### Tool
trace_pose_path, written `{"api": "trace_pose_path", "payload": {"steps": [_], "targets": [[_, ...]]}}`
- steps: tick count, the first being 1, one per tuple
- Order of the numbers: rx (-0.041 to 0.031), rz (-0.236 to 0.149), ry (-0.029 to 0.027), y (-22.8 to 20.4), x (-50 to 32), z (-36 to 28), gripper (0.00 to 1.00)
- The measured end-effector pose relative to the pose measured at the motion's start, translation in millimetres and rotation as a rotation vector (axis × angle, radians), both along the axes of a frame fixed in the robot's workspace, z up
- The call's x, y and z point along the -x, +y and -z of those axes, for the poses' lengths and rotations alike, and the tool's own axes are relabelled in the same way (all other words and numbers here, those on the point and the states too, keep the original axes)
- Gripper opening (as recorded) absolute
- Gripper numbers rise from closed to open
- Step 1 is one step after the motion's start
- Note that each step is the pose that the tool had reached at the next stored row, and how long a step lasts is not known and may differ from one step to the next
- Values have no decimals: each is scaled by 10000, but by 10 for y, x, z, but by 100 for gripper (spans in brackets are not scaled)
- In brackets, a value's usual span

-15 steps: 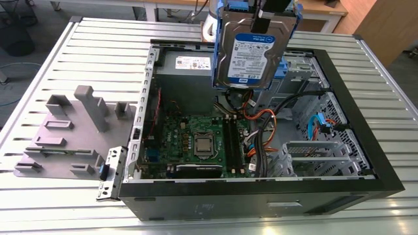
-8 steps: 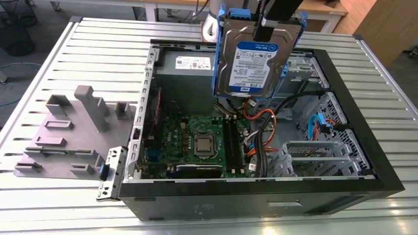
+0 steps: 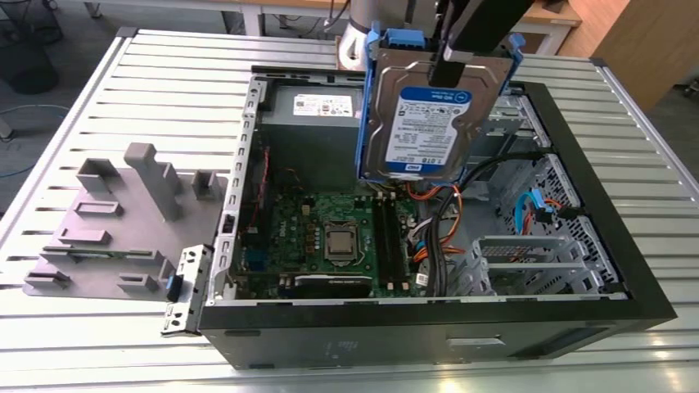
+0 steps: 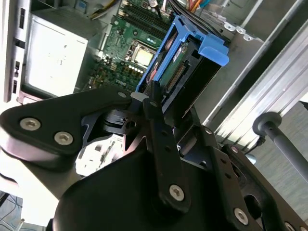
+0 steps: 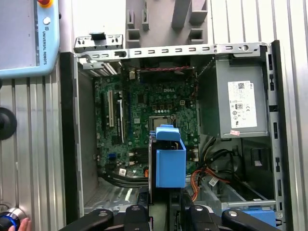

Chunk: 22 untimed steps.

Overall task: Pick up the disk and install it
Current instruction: 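Pick up the disk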

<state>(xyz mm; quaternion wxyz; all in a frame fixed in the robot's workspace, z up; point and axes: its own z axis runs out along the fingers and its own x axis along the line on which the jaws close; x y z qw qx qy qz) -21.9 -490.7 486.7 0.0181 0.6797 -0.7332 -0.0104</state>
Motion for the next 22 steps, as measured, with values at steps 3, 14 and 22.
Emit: {"api": "trace_pose_path", "payload": {"steps": [3, 14, 22], "targets": [[86, 0, 0, -73, 0, 1, 35], [380, -1, 0, -336, 0, 1, 35], [388, -1, -1, -392, -1, 0, 35]]}}
